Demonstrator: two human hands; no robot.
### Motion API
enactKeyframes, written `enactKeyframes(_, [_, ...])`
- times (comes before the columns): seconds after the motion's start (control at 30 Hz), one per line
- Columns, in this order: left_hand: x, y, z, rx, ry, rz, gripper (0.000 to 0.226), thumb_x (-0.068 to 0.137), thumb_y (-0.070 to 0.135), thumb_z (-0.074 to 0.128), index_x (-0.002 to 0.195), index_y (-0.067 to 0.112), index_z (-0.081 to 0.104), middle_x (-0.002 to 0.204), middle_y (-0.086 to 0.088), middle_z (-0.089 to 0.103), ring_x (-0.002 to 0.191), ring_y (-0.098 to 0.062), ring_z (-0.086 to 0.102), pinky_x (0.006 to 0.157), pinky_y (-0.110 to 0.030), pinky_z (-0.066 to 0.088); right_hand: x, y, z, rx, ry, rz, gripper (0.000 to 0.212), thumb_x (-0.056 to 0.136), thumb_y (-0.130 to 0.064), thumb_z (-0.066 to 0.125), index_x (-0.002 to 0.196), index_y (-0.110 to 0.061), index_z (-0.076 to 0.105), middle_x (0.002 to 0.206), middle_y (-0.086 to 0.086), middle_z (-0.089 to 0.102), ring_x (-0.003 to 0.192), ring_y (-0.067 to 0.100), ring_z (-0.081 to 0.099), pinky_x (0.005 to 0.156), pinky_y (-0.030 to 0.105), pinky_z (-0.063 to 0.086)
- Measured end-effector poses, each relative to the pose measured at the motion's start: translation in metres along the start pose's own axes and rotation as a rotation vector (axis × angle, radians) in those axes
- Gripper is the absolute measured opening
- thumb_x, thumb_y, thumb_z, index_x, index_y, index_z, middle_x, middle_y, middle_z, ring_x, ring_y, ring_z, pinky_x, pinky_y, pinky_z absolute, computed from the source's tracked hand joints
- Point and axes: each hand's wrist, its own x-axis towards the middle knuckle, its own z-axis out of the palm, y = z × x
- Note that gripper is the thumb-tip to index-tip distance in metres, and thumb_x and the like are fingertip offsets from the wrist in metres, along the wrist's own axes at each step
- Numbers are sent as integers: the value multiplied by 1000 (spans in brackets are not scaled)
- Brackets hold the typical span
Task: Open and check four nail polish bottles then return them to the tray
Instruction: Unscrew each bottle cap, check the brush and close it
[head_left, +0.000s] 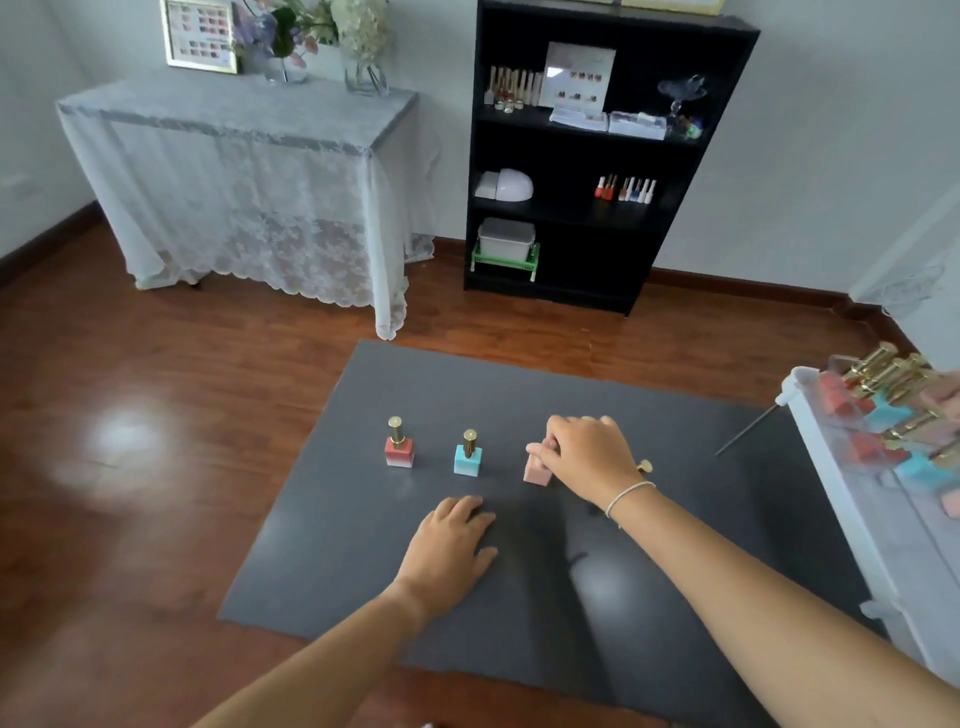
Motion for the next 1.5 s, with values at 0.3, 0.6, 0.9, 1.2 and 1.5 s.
enactKeyframes(0.3, [25, 40, -7, -343, 46, 59, 40, 88, 36, 54, 126, 22, 52, 132, 1, 53, 121, -19, 46, 101, -23, 33, -21, 25, -28, 318, 228, 155, 33, 85, -47, 53, 84, -15, 58, 61, -6, 54, 61, 20, 53, 63, 28, 33])
enactKeyframes(0.6, [75, 110, 14, -570, -91, -54, 61, 84, 25, 62, 139, 20, 33, 127, -5, 49, 86, -11, 50, 80, -12, 35, -66, 90, -50, 451, 192, 308, 19, 87, -38, 53, 91, -20, 57, 75, 0, 60, 66, 17, 54, 52, 22, 33])
enactKeyframes(0.9, [102, 127, 23, -662, 25, -100, 18, 83, 15, 61, 99, 23, 60, 101, 5, 62, 103, -16, 56, 88, -27, 42, -78, 102, -29, 478, -9, 289, 36, 85, -32, 55, 120, -25, 48, 94, -7, 52, 88, 18, 56, 75, 29, 40])
enactKeyframes(1.2, [102, 125, 18, -615, 25, -58, 18, 80, 25, 65, 87, 25, 49, 72, 14, 55, 57, 2, 49, 55, -8, 39, -73, 105, -23, 425, -27, 268, 20, 89, -22, 51, 109, -21, 55, 112, 1, 65, 99, 26, 59, 78, 31, 45])
enactKeyframes(1.5, [104, 123, -1, -656, 108, -21, 18, 79, 22, 64, 87, 33, 52, 82, -7, 65, 70, -18, 56, 68, -11, 42, -66, 116, -37, 435, -30, 334, 17, 90, -18, 50, 105, -19, 58, 103, 6, 67, 89, 28, 60, 74, 34, 46])
